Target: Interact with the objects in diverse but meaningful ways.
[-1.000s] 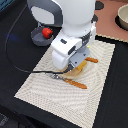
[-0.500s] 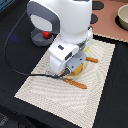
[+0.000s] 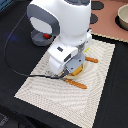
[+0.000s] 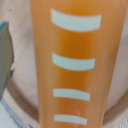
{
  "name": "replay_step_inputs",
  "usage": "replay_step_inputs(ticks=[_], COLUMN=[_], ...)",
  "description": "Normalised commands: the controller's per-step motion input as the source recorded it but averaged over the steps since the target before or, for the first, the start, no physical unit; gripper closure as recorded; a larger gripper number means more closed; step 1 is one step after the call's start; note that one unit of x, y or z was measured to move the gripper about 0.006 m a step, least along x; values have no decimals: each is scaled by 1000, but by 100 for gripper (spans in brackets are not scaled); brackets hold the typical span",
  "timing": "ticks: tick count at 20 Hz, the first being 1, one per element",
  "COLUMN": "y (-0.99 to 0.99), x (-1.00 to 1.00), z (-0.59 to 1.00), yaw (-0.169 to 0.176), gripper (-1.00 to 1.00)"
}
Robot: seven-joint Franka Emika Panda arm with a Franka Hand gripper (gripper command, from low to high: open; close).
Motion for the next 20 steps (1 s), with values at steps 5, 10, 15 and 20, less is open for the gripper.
replay_step_inputs(ticks=[5, 10, 15, 20], y=[159, 74, 15, 0], x=[154, 0, -29, -296], z=[1000, 878, 6, -424], yaw=[0, 5, 99, 195], gripper=[-100, -100, -100, -100])
